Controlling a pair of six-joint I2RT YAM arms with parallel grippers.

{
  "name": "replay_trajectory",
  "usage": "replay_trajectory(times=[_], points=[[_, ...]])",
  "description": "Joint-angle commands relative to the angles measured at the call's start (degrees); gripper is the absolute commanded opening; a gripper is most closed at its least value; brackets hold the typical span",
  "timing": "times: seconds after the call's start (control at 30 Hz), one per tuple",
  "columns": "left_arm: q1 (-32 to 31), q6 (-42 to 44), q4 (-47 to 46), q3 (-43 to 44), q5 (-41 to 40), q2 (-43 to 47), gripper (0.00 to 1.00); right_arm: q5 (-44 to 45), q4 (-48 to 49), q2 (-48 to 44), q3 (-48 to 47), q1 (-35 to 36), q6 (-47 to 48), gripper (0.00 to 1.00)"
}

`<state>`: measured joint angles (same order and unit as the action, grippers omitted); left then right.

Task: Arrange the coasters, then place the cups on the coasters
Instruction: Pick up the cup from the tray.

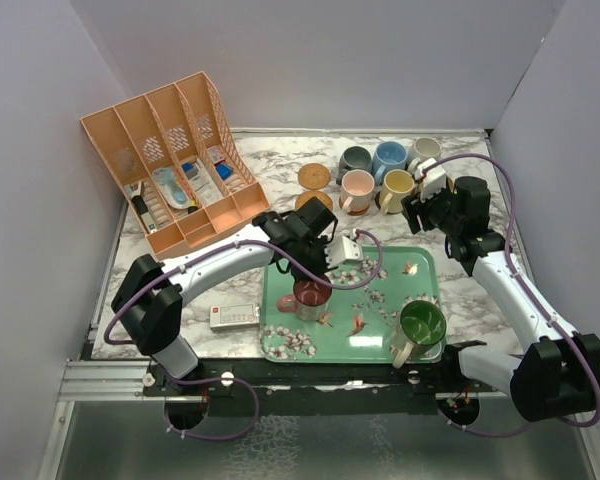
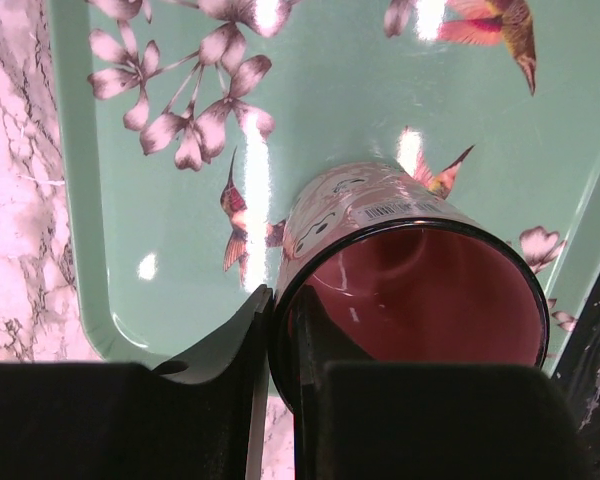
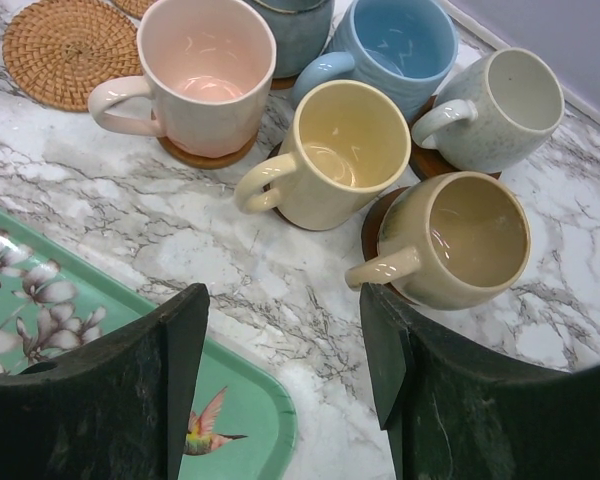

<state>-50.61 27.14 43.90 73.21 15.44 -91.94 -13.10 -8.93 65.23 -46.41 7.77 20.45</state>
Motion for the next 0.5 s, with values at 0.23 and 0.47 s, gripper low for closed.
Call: replay_trajectory(times=[0.23, 0.47], points=[[1.63, 3.02, 1.88, 1.98, 1.75, 4.66, 0.0, -1.14, 1.99, 0.21, 0.55, -0.39, 0.81, 0.65], [2.07, 5.96, 3.2, 1.53, 4.51, 4.18, 0.0, -1.52, 1.94, 0.5, 0.63, -0.38, 0.91, 0.66]])
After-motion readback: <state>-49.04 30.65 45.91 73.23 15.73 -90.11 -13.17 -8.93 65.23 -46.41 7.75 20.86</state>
